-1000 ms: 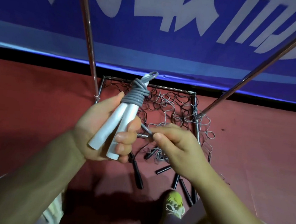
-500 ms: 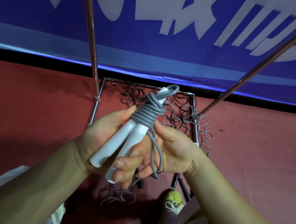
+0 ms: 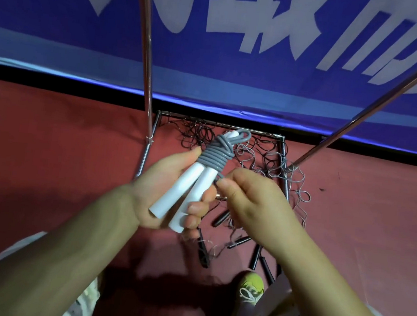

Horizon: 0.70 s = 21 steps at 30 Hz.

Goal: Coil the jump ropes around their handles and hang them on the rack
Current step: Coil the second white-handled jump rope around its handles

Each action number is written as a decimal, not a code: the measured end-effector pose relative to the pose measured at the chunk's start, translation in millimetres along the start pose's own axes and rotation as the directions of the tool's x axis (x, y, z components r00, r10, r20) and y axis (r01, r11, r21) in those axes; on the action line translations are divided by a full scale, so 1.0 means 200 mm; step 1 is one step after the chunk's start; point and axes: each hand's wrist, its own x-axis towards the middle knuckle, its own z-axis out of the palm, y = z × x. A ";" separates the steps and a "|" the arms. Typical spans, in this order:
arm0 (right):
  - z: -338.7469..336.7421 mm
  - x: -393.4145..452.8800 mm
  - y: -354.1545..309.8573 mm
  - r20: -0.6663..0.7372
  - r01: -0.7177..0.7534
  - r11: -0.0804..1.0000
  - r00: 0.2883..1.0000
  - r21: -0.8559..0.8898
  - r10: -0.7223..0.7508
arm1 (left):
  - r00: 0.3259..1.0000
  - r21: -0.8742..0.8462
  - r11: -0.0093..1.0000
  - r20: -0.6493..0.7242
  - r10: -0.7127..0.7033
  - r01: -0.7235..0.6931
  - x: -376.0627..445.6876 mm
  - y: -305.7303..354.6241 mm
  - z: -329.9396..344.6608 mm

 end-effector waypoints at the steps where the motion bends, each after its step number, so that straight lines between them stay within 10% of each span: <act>1: 0.01 -0.01 0.01 -0.070 0.030 0.990 0.997 -0.138 -0.040 | 1.000 0.026 1.000 -0.023 -0.006 0.006 0.00 0.00 0.02; 5: 0.05 -0.03 0.00 -0.149 0.096 0.935 0.977 -0.341 -0.154 | 0.995 0.237 0.971 -0.098 -0.015 0.037 0.03 -0.01 0.03; 14: 0.04 0.01 0.03 -0.115 -0.234 0.890 0.947 0.391 0.300 | 0.891 0.653 0.758 -0.340 0.301 -0.007 0.15 -0.05 0.06; 21: 0.04 0.06 0.00 -0.151 -0.260 0.934 0.941 0.245 0.302 | 0.817 0.802 0.596 -0.360 0.451 0.024 0.15 -0.07 0.06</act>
